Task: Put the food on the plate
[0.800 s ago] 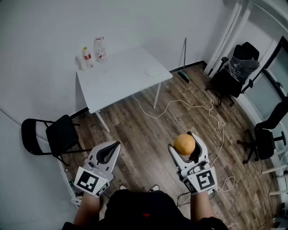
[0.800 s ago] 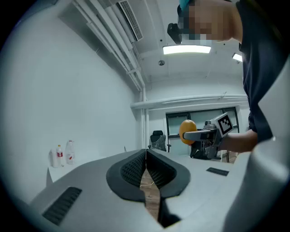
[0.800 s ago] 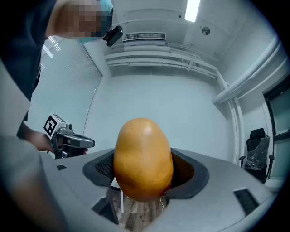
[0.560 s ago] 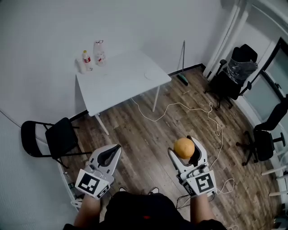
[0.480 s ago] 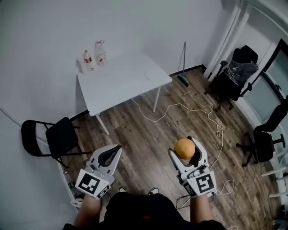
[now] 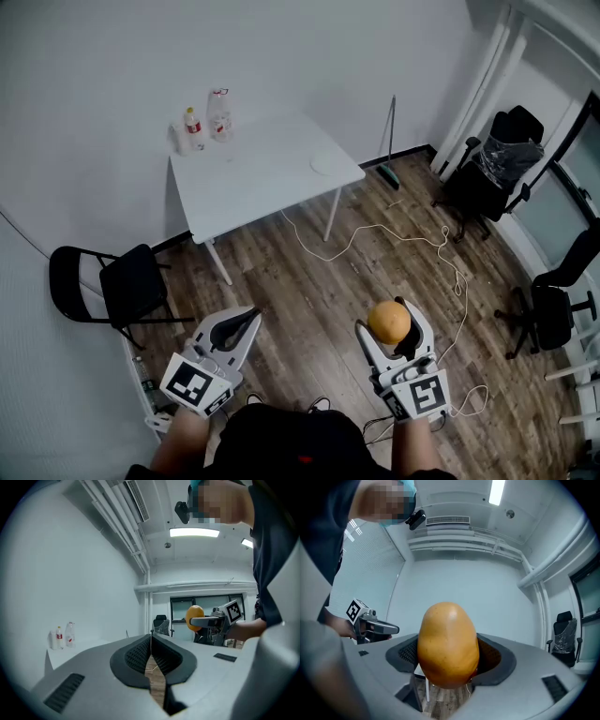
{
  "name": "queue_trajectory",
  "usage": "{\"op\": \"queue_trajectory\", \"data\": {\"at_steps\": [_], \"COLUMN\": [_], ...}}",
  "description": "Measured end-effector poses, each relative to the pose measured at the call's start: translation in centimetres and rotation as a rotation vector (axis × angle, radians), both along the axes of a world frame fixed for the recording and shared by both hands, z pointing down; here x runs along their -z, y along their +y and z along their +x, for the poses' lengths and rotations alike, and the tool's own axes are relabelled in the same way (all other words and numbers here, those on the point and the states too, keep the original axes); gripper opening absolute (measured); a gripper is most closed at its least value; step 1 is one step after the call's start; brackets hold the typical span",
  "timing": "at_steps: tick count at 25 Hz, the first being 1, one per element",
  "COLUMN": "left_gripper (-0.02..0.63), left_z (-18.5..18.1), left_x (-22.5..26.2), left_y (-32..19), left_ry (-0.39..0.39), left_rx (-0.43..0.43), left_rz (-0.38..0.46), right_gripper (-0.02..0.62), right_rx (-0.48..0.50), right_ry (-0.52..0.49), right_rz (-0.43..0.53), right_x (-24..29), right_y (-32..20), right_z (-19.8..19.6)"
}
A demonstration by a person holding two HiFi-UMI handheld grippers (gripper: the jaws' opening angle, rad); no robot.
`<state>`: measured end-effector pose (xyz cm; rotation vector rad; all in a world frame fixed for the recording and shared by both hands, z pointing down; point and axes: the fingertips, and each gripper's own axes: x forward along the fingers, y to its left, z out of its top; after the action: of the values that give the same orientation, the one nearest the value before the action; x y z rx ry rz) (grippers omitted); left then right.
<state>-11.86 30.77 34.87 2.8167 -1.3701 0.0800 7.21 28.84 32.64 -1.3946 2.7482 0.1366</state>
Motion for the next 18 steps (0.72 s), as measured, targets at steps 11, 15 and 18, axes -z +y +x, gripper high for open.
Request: {"op": "queue_trajectory", "data": {"at_steps": [11, 15, 18], "left_gripper": [0.023, 0.023, 0.023], "left_z": [8.8, 11.2, 12.5], "left_x": [-0.9, -1.9, -2.1], "left_y": [-0.1, -0.1, -1.1], "left_ry": [-0.012, -0.022, -0.020], "left_rx": [0.014, 0.007, -0.001], "left_rz": [-0.014, -0.028, -0.028], "right_gripper": [0.337, 0.337, 0.337], "right_rx": [0.047, 0.048, 0.024], "right_ry": [-0.035, -0.035, -0.015], "right_rz": [-0.011, -0.014, -0.028], "right_x": [-1.4, -2.2, -3.1], "right_y": [-0.4, -1.1, -2.2], "right_z": [8.3, 10.6, 12.4]}}
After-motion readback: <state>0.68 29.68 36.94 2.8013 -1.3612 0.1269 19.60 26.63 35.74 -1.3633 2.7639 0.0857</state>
